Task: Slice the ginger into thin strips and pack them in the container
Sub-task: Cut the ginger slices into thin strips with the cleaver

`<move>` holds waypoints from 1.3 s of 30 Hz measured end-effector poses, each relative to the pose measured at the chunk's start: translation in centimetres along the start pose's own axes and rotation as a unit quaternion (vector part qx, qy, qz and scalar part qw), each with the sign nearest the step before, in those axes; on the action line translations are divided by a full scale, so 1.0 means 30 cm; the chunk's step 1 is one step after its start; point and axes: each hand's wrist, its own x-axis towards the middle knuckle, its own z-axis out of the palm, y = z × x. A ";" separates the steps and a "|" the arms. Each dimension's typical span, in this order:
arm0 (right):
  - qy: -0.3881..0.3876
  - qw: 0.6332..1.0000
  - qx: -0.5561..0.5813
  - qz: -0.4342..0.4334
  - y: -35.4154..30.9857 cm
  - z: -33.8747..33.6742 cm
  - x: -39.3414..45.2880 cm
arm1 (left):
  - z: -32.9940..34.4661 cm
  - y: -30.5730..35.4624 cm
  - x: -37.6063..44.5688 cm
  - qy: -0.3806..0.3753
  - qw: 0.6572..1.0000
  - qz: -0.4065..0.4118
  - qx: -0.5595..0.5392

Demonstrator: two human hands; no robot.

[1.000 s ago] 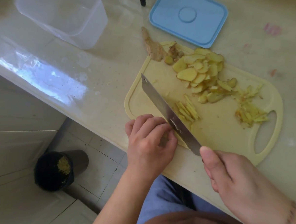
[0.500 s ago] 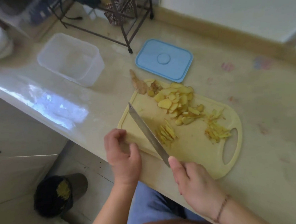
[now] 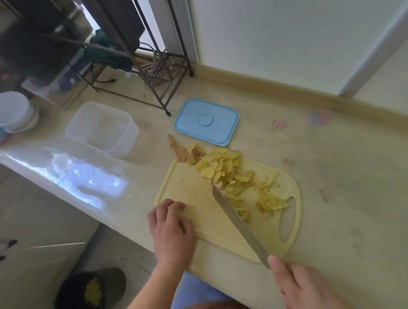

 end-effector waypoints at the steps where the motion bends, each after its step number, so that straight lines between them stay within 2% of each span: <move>1: -0.030 1.000 -0.005 -0.005 -0.013 0.008 0.005 | -0.002 0.003 -0.001 -0.001 1.000 0.001 -0.002; 3: -0.091 0.995 0.008 -0.027 -0.037 0.021 0.030 | -0.005 0.007 -0.004 -0.008 1.000 0.000 0.000; 5: -0.110 0.993 0.021 -0.023 -0.049 0.008 0.055 | -0.003 0.013 -0.003 -0.015 1.000 -0.002 0.005; 10: -0.049 0.999 0.015 0.004 0.032 -0.065 0.016 | -0.003 0.007 -0.004 -0.006 1.000 0.006 -0.021; 12: 0.001 0.999 0.036 -0.005 0.057 -0.097 0.001 | -0.011 0.050 0.016 0.022 0.994 0.072 -0.080; 14: -0.030 0.999 0.028 0.004 0.057 -0.136 0.001 | -0.018 0.176 0.092 0.009 0.971 0.209 -0.115; 15: -0.062 0.998 0.009 0.009 0.051 -0.153 0.005 | -0.016 0.257 0.150 -0.039 0.955 0.275 -0.103; 16: -0.084 0.996 -0.004 0.004 0.046 -0.164 0.012 | -0.010 0.337 0.211 -0.118 0.937 0.323 -0.067; 18: -0.104 0.994 -0.018 -0.015 0.038 -0.175 0.026 | 0.007 0.459 0.320 -0.286 0.882 0.372 0.037; 20: -0.118 0.993 -0.017 -0.018 0.035 -0.168 0.027 | 0.023 0.501 0.399 -0.355 0.833 0.407 0.119; 24: -0.137 0.990 -0.024 -0.015 0.050 -0.138 0.015 | 0.052 0.494 0.457 -0.396 0.766 0.457 0.218; 27: -0.157 0.987 -0.025 -0.029 0.031 -0.111 0.011 | 0.073 0.492 0.461 -0.388 0.732 0.505 0.242; 33: -0.171 0.985 0.006 -0.036 -0.048 -0.040 0.043 | 0.075 0.468 0.480 -0.381 0.724 0.530 0.224; 39: -0.157 0.987 0.036 -0.023 -0.085 -0.011 0.065 | 0.079 0.478 0.503 -0.395 0.693 0.560 0.225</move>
